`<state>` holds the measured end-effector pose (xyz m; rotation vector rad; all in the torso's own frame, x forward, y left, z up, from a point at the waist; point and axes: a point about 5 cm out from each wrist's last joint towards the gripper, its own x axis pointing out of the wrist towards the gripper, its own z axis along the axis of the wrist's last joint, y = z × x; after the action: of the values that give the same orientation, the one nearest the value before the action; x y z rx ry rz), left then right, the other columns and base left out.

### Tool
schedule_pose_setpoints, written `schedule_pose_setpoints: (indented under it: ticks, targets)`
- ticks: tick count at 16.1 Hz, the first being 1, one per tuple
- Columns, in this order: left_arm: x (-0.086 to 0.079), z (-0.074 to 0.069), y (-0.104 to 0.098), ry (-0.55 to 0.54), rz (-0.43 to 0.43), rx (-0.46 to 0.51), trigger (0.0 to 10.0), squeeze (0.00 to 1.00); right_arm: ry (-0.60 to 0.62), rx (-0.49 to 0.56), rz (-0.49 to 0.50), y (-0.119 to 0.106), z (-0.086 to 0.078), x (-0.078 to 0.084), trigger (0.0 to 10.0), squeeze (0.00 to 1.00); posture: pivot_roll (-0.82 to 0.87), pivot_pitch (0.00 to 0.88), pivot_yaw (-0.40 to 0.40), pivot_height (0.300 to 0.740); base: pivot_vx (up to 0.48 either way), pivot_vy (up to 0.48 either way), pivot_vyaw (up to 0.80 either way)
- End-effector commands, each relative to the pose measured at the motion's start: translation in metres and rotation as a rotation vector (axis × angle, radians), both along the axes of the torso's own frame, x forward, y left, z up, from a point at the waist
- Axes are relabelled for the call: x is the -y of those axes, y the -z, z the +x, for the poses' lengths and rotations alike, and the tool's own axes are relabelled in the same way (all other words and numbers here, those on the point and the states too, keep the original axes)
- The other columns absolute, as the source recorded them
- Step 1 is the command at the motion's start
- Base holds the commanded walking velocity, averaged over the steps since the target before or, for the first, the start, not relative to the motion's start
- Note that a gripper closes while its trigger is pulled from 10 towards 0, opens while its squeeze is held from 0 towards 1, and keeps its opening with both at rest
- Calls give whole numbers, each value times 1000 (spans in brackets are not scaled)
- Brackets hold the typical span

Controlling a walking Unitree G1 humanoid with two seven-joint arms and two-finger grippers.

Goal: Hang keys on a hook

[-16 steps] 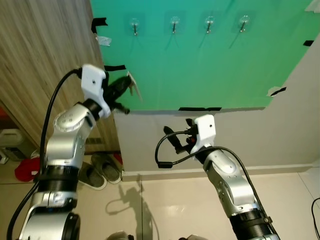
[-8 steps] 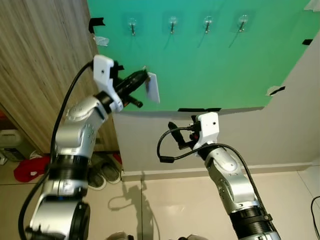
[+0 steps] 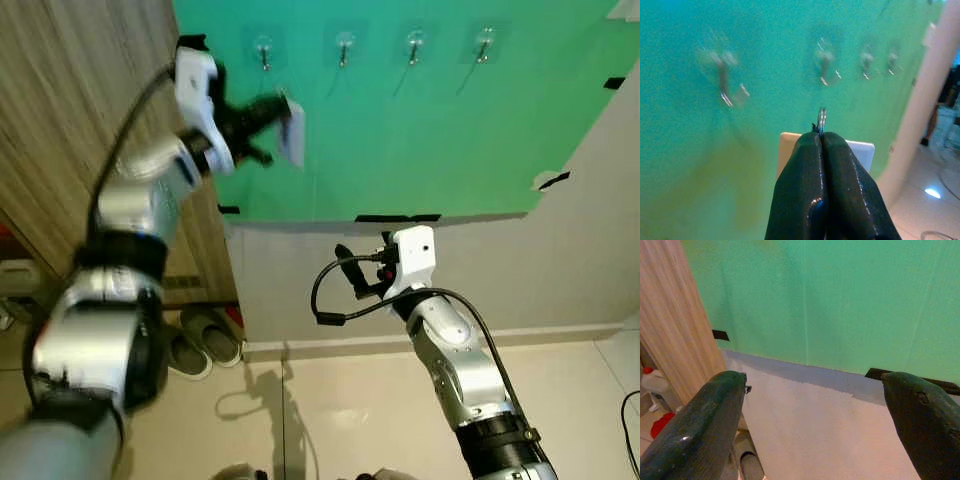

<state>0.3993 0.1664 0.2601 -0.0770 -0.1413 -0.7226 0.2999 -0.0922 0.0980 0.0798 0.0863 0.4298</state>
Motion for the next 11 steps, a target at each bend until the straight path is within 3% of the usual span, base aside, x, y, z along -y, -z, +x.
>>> schedule_pose_setpoints:
  ticks: [1,5,11]
  targets:
    - [-4,3,-8,-25,2,19,10000,0,17,12,-5,-1,-1,4,10000,0,-88,13,-13,740,0,0,0]
    - [-11,13,-21,-111,-43,0,10000,0,27,11,-8,2,-4,4,10000,0,-105,14,2,740,0,0,0]
    - [-6,16,-19,-117,-78,-36,10000,0,50,4,-5,5,-8,6,10000,0,-125,20,24,740,0,0,0]
